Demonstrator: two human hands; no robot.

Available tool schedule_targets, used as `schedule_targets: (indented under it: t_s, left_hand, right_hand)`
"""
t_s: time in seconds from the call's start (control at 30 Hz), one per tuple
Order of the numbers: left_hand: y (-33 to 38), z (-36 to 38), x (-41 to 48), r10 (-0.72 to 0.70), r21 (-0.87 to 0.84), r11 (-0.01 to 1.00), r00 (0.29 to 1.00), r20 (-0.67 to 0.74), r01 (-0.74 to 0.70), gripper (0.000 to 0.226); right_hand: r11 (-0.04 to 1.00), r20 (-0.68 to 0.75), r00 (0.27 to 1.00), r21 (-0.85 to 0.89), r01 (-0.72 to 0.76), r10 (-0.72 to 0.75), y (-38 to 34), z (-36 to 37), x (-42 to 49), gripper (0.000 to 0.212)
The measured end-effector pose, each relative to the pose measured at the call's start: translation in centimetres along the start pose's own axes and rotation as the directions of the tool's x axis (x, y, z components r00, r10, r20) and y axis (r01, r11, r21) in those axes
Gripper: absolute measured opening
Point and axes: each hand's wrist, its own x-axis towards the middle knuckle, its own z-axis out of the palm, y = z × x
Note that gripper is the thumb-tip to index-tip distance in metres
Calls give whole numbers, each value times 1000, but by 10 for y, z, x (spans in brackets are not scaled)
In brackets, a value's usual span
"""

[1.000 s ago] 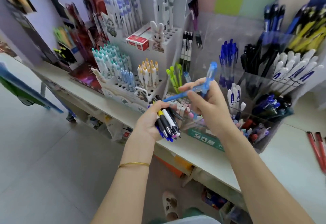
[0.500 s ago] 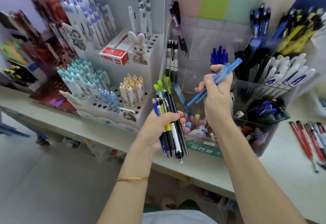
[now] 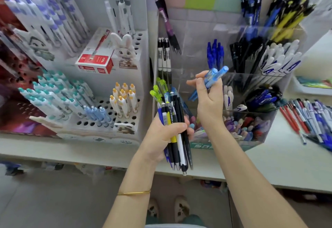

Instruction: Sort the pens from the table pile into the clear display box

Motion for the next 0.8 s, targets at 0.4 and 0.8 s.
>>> schedule_targets:
  t_s: [0.4, 0.8]
  left_hand:
    - [8, 7, 3, 114, 446, 894, 983, -144, -38, 42]
    - [18, -6, 10, -1, 421, 907, 1000, -8, 4, 20]
  right_hand:
    - [927, 488, 810, -332, -173, 326, -43, -14, 19, 15]
    - [959, 341, 902, -194, -208, 265, -28, 0, 26, 18]
